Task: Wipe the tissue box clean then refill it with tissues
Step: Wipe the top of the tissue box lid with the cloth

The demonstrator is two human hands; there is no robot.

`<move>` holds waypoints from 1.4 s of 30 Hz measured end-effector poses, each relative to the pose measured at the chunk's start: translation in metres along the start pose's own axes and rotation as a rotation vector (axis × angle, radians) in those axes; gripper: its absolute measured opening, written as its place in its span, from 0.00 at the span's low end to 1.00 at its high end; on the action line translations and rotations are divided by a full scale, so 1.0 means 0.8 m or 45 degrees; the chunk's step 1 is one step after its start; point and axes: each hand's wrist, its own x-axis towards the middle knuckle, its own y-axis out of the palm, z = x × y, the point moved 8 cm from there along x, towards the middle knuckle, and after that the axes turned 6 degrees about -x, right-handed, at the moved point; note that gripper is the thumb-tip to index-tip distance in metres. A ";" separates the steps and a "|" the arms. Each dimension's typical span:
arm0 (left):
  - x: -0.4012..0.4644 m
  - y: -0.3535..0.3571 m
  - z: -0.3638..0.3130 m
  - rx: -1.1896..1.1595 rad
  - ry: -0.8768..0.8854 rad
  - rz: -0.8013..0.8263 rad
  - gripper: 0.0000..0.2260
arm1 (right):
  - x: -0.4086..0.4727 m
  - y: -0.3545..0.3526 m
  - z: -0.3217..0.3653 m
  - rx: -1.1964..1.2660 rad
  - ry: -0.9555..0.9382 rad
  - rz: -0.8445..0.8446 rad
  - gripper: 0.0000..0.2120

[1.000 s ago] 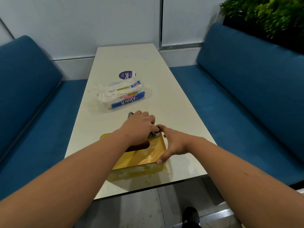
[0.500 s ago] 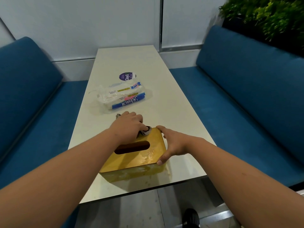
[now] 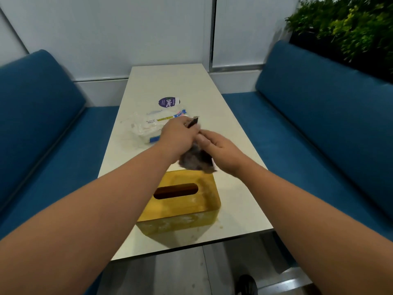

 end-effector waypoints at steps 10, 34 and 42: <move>-0.053 0.037 0.018 -0.779 -0.296 0.467 0.18 | 0.004 -0.035 -0.020 -0.551 0.180 -0.107 0.13; -0.078 0.025 0.153 1.382 0.265 0.873 0.63 | -0.051 0.027 -0.055 -1.184 -0.189 0.080 0.14; -0.080 0.025 0.151 1.393 0.256 0.871 0.63 | -0.051 0.026 -0.055 -1.220 -0.147 0.081 0.12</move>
